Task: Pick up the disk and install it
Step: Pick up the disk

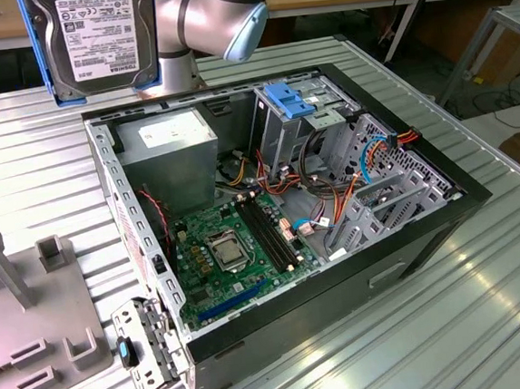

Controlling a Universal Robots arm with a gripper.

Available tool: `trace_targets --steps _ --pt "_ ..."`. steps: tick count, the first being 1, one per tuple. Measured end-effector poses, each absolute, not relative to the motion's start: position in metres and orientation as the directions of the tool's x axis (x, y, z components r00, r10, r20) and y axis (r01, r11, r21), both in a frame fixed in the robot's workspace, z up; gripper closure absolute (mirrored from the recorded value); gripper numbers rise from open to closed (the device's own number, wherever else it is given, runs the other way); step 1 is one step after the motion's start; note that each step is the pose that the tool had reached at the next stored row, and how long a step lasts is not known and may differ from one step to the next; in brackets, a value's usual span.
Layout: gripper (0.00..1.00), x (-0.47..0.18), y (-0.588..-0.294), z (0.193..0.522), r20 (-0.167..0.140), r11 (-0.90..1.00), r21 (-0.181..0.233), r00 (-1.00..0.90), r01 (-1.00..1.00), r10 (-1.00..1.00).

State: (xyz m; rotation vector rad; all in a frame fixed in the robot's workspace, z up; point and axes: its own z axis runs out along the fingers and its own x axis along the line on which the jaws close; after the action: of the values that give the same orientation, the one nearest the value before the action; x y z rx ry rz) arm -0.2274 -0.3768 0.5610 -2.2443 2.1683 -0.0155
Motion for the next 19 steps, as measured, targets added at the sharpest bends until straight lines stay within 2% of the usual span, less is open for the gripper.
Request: trace_targets --steps 19 --pt "0.63 -0.165 -0.377 0.561 -0.007 -0.034 -0.022 0.035 -0.999 -0.999"
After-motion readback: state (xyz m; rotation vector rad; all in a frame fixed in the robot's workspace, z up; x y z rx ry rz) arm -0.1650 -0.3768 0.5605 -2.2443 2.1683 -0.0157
